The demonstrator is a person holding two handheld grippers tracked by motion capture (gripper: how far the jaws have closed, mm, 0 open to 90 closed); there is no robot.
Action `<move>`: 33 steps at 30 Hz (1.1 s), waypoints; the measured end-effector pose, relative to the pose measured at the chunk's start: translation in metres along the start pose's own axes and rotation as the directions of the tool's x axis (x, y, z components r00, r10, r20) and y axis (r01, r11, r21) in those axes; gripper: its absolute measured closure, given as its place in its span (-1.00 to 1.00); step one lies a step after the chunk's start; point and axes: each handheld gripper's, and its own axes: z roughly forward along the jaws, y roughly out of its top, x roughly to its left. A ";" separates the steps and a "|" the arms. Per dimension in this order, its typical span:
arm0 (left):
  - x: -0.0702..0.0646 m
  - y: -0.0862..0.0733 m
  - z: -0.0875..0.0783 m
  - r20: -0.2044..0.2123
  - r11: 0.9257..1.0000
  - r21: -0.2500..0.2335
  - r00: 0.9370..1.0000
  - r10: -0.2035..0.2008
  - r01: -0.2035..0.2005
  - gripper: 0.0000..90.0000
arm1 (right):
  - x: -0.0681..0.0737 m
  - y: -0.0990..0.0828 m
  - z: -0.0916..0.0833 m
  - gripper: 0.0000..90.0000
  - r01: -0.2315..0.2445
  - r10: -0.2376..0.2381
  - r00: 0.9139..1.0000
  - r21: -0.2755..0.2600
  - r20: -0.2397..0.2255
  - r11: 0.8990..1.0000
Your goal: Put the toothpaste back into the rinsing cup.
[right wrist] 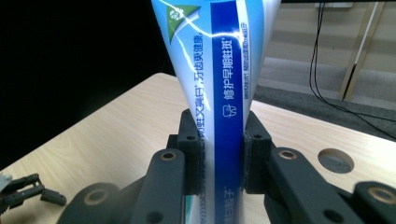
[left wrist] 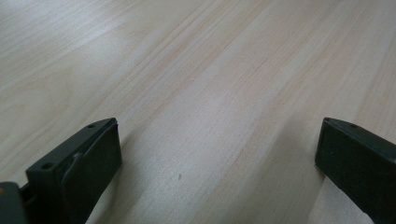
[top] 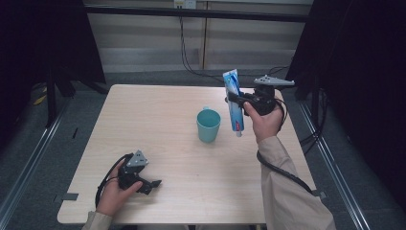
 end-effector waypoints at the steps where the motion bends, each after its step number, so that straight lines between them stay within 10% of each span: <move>1: 0.000 0.000 0.000 0.000 1.000 0.000 1.000 0.000 0.000 -1.00 | 0.000 0.000 0.001 0.65 -0.002 0.002 1.000 -0.002 -0.001 1.000; 33: 0.000 0.000 0.000 -0.004 1.000 0.001 1.000 0.001 -0.001 -1.00 | 0.004 0.021 0.024 0.65 0.016 -0.017 1.000 -0.061 -0.010 0.998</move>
